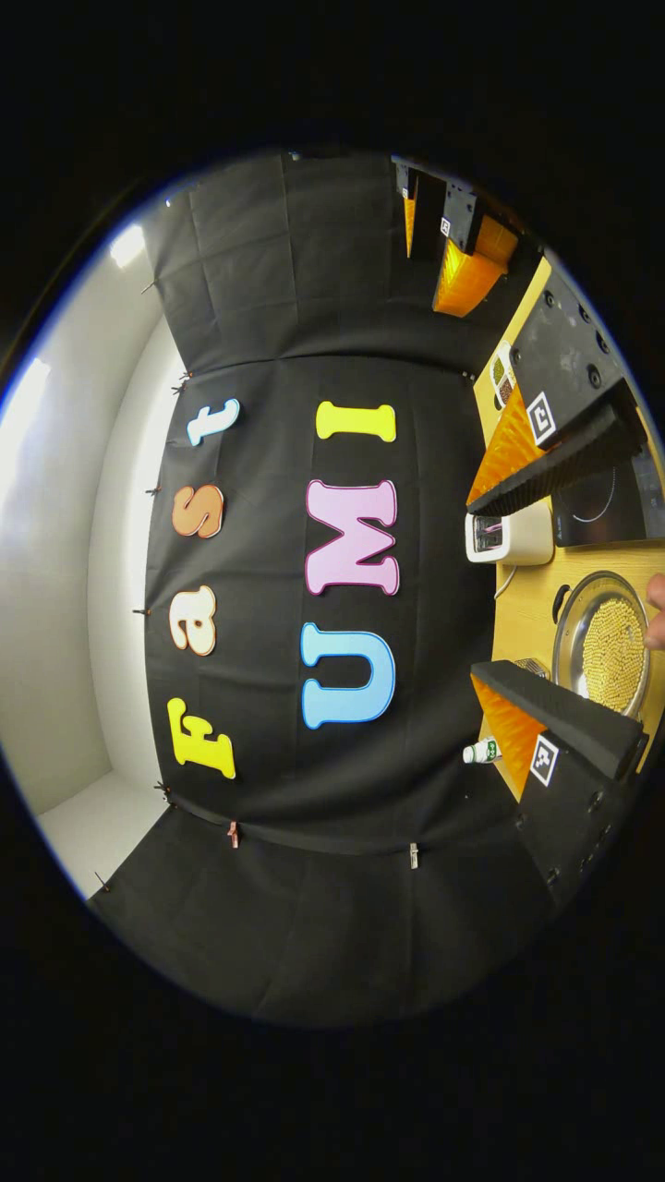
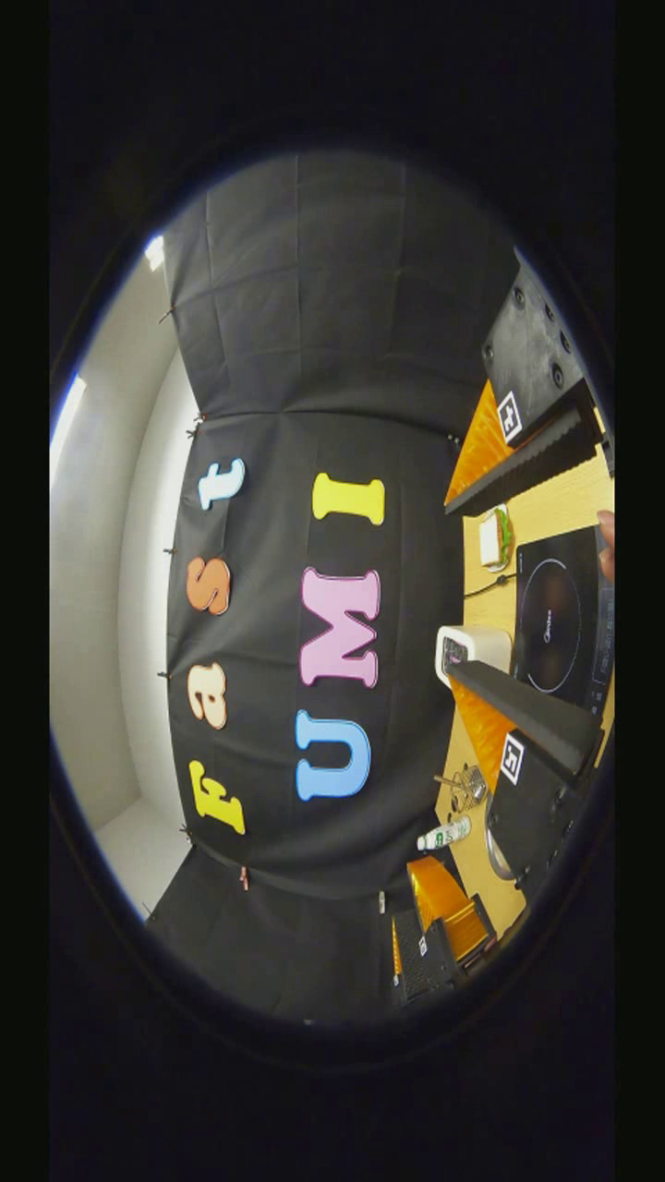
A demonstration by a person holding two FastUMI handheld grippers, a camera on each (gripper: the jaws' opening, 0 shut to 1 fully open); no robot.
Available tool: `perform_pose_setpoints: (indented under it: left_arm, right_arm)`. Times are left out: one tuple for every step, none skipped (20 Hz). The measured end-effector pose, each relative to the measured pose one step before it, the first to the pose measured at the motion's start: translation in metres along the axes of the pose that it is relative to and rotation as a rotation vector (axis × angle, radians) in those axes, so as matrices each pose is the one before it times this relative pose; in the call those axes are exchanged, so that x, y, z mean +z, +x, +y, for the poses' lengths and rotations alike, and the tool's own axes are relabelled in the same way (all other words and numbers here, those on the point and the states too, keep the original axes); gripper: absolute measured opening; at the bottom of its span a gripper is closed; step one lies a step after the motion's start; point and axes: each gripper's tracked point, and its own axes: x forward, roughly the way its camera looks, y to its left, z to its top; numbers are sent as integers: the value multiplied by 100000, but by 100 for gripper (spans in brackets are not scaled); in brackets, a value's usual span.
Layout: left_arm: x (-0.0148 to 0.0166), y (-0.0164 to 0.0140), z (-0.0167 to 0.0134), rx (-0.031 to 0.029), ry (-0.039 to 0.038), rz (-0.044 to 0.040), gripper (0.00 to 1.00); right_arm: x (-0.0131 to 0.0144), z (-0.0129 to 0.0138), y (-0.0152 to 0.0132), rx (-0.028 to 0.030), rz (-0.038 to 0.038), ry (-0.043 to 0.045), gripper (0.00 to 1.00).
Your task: First push the handle of the pot to place it horizontally, then grasp the pot with both hands and set it on the induction cooktop.
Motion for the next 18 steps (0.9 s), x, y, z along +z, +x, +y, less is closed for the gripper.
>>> perform_pose_setpoints:
  left_arm:
    - [63,24,-1,34,167,-141,98]
    - [17,-76,-115,-127,213,-137,98]
    - [-28,-61,-59,-50,167,-98,98]
    - [144,7,13,83,76,-47,98]
    - [-63,-116,1,154,39,-104,98]
    - [70,-41,1,174,79,-163,98]
    - [38,-77,-2,86,94,-159,98]
    - [202,-74,26,210,186,-338,98]
    - [-20,-2,36,98,117,-203,98]
    - [73,-14,36,73,142,-78,98]
    - [-61,-26,-42,-9,81,-8,98]
    - [52,-73,-122,-541,-119,21,98]
    - [-24,44,-380,-1277,-319,-66,98]
    - [142,-55,-330,-1433,-95,-51,98]
    - [12,-18,-744,-3297,-53,30,90]
    - [-23,-30,-835,-4116,89,681,72]
    - [-322,-89,-842,-4354,290,1361,53]
    - [-142,-118,-150,-1108,846,1211,34]
  right_arm:
    - [22,-99,-118,-21,-98,-350,96]
    - [54,-65,-226,55,-17,-34,98]
    - [8,-27,-764,177,-75,167,98]
    - [106,16,-316,195,-164,76,96]
    - [-6,-12,239,246,-70,-58,98]
    - [106,9,42,197,-263,-197,98]
    - [20,29,168,270,-190,-126,98]
    - [84,56,115,129,-54,46,98]
    - [-32,-50,8,95,208,341,98]
    - [-39,-6,41,81,170,451,98]
    - [43,-52,61,-55,-25,226,98]
    - [74,-40,-12,95,-194,-77,98]
    - [-91,-30,-34,70,-20,-348,98]
    - [3,28,-17,272,182,-241,98]
    - [-142,-18,-68,94,201,-178,98]
    - [-27,-30,-1,128,153,-131,98]
    - [15,71,9,144,53,-180,98]
    - [16,-6,72,81,32,-326,98]
